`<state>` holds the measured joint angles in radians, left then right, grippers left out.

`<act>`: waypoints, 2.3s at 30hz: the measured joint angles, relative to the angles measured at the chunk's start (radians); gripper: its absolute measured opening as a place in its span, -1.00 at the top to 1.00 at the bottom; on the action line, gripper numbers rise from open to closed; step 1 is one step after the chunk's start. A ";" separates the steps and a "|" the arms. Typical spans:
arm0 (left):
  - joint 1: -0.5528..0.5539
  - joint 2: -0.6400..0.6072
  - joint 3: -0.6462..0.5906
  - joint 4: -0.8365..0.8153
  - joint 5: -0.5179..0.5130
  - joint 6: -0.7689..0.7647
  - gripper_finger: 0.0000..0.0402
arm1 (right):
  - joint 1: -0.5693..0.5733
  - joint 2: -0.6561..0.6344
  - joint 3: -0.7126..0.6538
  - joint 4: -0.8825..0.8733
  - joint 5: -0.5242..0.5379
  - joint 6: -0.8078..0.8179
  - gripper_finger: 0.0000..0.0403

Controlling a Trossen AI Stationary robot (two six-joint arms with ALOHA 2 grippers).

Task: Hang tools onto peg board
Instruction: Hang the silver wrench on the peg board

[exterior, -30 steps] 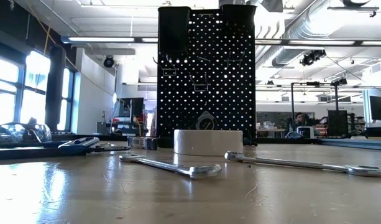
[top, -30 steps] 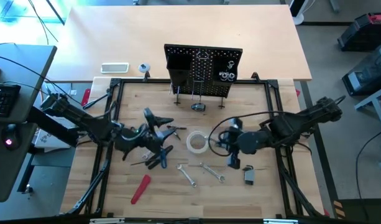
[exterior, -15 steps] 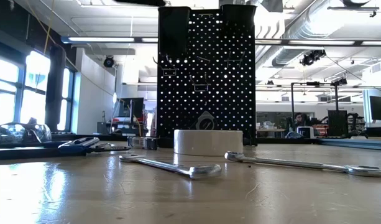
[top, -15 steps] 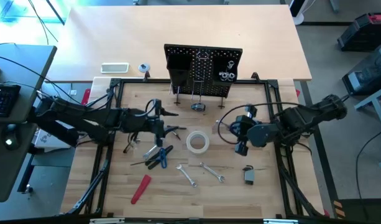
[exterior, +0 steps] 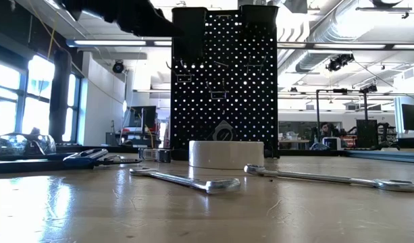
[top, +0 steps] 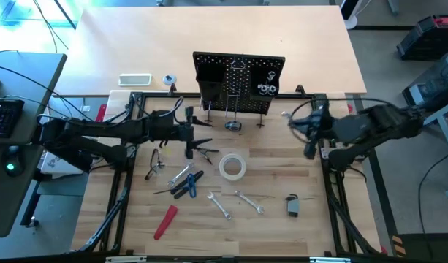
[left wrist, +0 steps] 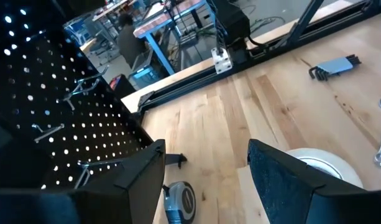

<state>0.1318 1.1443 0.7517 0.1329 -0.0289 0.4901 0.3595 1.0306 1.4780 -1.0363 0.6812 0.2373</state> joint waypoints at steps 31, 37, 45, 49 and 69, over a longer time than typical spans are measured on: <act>0.104 0.069 -0.030 0.127 0.248 -0.108 -0.10 | -0.200 -0.443 -1.043 1.010 -0.182 -0.254 0.99; 0.104 0.144 -0.124 0.345 0.248 -0.168 -0.10 | -0.450 -0.384 -1.158 1.268 -0.467 -0.262 0.99; 0.104 0.195 -0.139 0.390 0.250 -0.173 -0.10 | -0.756 -0.229 -1.166 1.445 -0.824 -0.253 0.99; 0.106 0.198 -0.139 0.391 0.253 -0.147 -0.10 | -0.874 -0.144 -1.166 1.529 -0.942 -0.244 0.99; 0.160 0.197 -0.139 0.389 0.314 -0.158 -0.10 | -1.050 0.191 -1.153 1.905 -1.179 -0.213 0.99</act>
<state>0.2920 1.3417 0.6125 0.5218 0.2852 0.3325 -0.6909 1.2212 0.3246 0.8683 -0.4979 0.0247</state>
